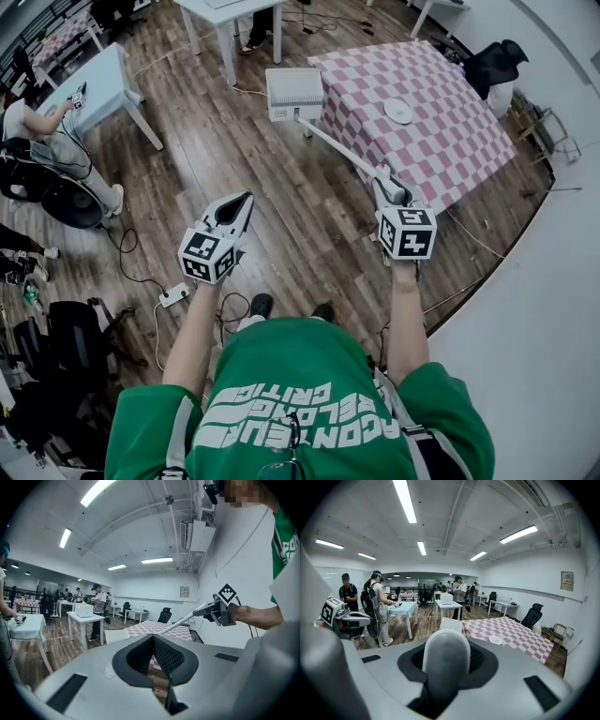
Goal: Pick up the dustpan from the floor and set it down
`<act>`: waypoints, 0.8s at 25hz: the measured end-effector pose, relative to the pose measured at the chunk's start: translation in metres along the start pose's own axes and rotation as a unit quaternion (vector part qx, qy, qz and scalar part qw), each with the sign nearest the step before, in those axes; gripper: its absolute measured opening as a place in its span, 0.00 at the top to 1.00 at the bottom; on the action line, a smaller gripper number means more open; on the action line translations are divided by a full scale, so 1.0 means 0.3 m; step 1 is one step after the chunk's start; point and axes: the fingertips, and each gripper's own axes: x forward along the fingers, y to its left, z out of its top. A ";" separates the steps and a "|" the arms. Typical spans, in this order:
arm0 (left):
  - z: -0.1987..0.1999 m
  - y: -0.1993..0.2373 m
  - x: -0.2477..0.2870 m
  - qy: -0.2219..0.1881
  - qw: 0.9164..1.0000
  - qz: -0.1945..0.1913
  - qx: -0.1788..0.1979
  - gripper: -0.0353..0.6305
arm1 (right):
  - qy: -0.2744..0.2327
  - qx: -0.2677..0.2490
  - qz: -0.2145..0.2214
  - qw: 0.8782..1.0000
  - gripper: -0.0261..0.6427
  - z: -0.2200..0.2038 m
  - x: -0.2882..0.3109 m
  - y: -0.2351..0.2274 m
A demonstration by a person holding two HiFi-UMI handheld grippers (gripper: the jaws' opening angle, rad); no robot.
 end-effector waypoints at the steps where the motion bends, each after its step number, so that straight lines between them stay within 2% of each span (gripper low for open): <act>1: 0.000 0.003 -0.001 0.001 1.000 0.000 0.000 0.94 | 0.001 0.000 0.000 1.000 0.80 0.000 0.000 0.003; 14: -0.020 -0.016 0.008 0.009 1.000 -0.015 0.001 0.94 | 0.017 0.000 -0.005 1.000 0.80 -0.048 -0.019 0.015; 20: -0.047 -0.039 0.019 0.018 1.000 -0.026 -0.001 0.94 | 0.042 0.011 0.001 0.999 0.80 -0.138 -0.004 0.030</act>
